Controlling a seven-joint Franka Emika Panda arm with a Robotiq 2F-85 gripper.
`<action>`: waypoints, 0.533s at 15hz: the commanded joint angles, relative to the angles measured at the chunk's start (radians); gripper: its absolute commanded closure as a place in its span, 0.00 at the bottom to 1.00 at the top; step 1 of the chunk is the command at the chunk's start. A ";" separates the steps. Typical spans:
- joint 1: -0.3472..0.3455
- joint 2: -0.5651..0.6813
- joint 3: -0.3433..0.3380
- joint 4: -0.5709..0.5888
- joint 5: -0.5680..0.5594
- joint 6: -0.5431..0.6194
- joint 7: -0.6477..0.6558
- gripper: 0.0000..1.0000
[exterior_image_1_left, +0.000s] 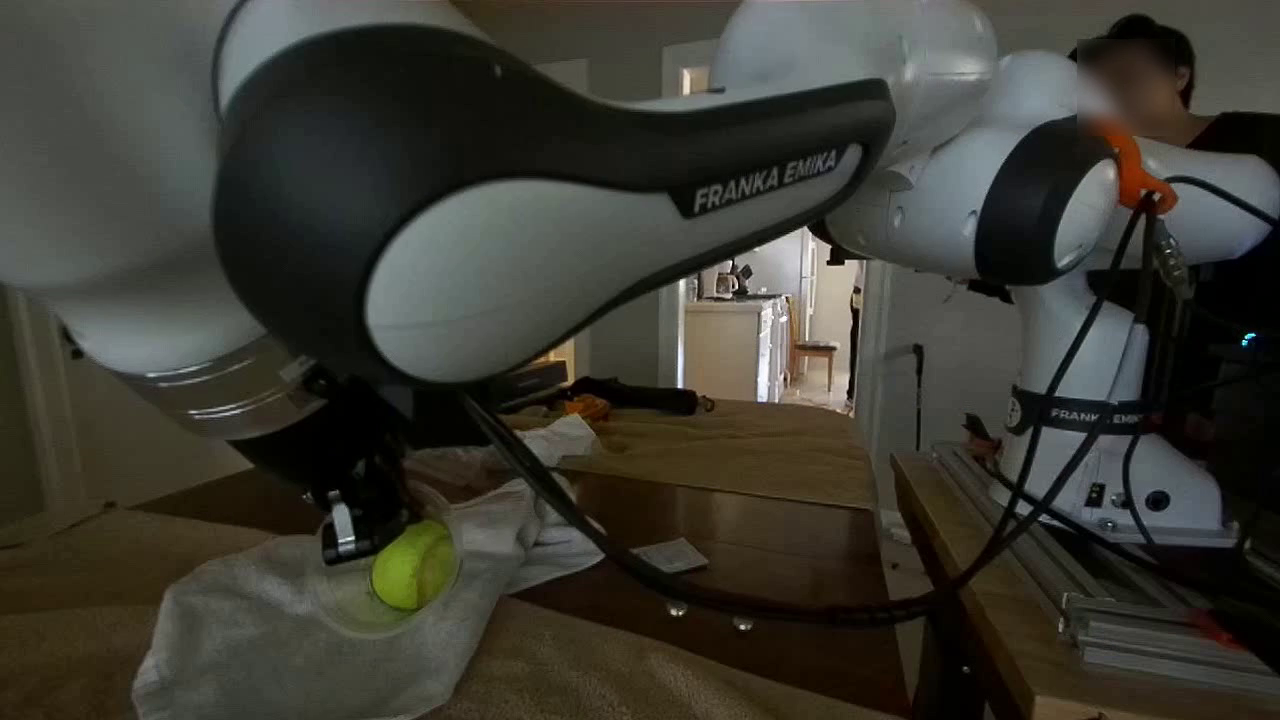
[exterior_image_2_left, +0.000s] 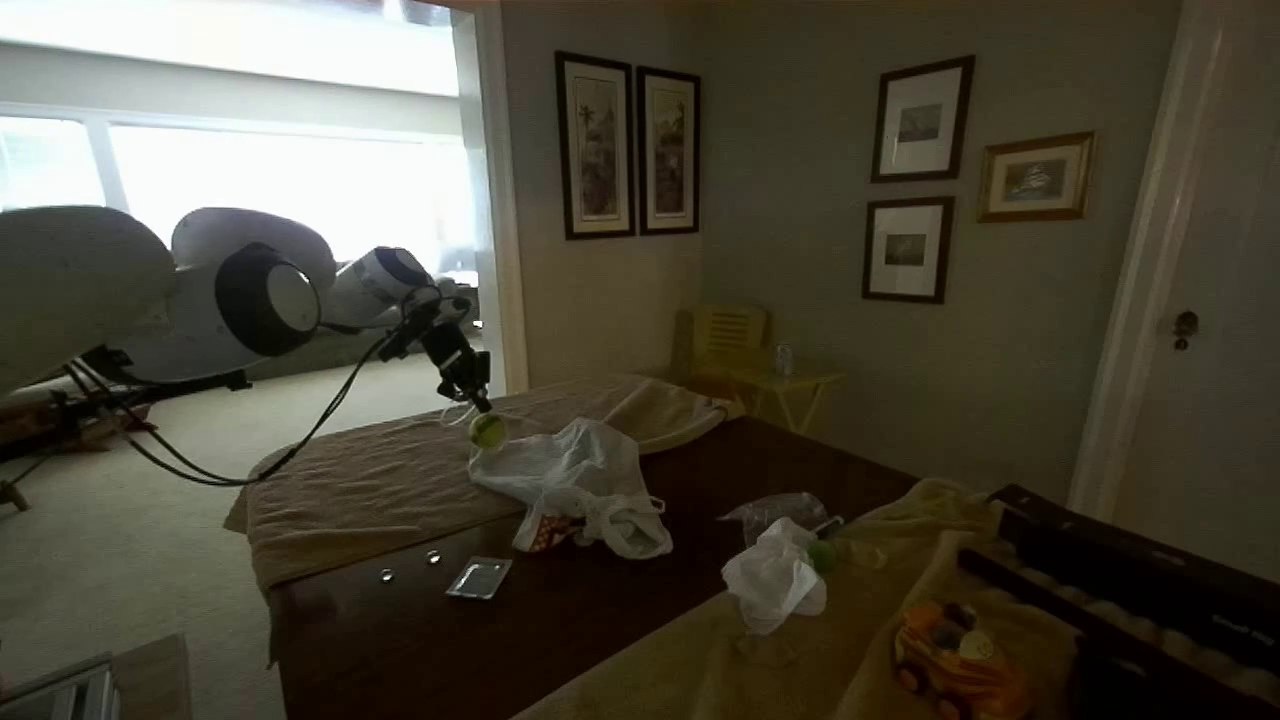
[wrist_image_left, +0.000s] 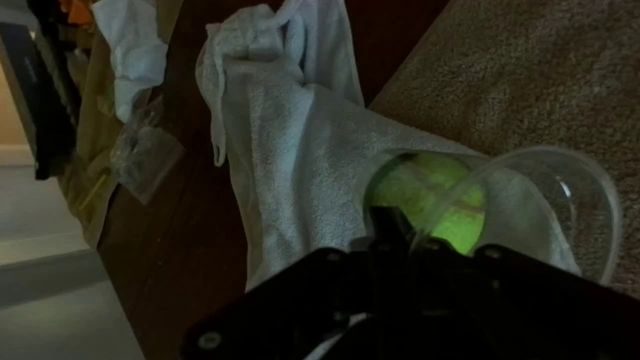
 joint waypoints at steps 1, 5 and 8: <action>-0.032 -0.036 0.047 0.000 0.068 -0.023 0.146 0.99; -0.045 -0.057 0.066 0.000 0.117 -0.060 0.333 0.99; -0.044 -0.071 0.071 0.000 0.139 -0.101 0.476 0.99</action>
